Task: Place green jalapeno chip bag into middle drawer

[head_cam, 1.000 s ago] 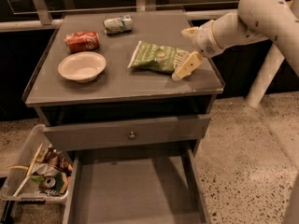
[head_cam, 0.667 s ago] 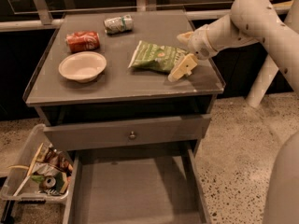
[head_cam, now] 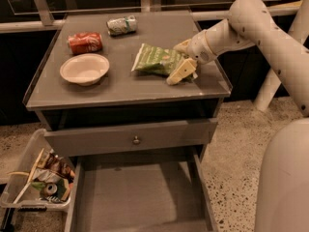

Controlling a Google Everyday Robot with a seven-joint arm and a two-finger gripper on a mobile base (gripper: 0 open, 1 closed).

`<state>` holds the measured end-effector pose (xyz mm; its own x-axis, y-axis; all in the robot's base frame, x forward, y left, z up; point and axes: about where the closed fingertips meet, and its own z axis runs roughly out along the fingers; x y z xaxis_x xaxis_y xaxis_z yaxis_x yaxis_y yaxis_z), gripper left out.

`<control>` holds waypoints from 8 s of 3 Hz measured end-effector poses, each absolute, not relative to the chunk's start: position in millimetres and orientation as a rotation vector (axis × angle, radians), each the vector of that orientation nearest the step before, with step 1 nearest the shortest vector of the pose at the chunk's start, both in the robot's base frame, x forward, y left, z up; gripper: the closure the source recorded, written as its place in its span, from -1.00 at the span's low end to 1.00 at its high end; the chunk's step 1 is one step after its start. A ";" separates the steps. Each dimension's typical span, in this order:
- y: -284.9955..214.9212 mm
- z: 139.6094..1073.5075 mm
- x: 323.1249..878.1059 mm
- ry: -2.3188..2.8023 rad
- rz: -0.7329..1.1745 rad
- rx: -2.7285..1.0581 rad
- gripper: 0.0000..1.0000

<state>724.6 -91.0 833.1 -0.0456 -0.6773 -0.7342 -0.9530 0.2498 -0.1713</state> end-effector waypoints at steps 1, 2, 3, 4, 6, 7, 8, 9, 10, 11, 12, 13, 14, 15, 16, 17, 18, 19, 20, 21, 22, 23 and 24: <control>-91.0 833.1 724.6 1.793 0.478 -1.497 -0.10; -91.0 833.1 724.6 1.793 0.478 -1.497 0.36; -90.9 833.1 724.6 1.793 0.478 -1.497 0.84; -94.7 830.0 718.9 1.800 0.471 -1.493 1.00; -112.9 873.5 697.3 1.745 0.361 -1.450 1.00; -139.2 931.3 643.3 1.712 0.220 -1.327 1.00; -140.8 959.0 580.3 1.680 0.137 -1.266 1.00; -135.3 933.2 522.6 1.716 0.113 -1.264 1.00; -124.6 876.9 476.5 1.770 0.151 -1.253 1.00; -126.6 782.4 450.9 1.879 0.221 -1.201 1.00; -122.7 748.5 433.1 1.924 0.246 -1.214 1.00; -121.1 750.1 435.6 1.920 0.244 -1.219 1.00; -112.8 710.8 440.3 1.968 0.274 -1.244 1.00; -107.5 622.1 445.3 2.075 0.305 -1.256 1.00; -102.1 552.2 454.1 2.122 0.294 -1.249 1.00; -91.9 506.9 475.6 2.102 0.272 -1.236 1.00; -77.0 472.4 497.8 2.033 0.294 -1.243 1.00; -71.7 455.7 524.4 1.943 0.363 -1.198 1.00; -80.0 448.7 537.0 1.881 0.503 -1.106 1.00; -75.2 435.0 528.9 1.878 0.598 -1.116 1.00; -74.0 436.4 528.6 1.881 0.589 -1.118 1.00; -69.9 422.5 526.0 1.938 0.532 -1.148 1.00; -66.8 389.8 523.9 2.033 0.435 -1.197 1.00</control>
Offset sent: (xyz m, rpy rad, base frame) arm 0.0000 0.0000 0.0000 0.0000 0.0000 0.0000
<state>523.9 -66.8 389.8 -0.3044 -0.6118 -0.7301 -0.8569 0.5107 -0.0707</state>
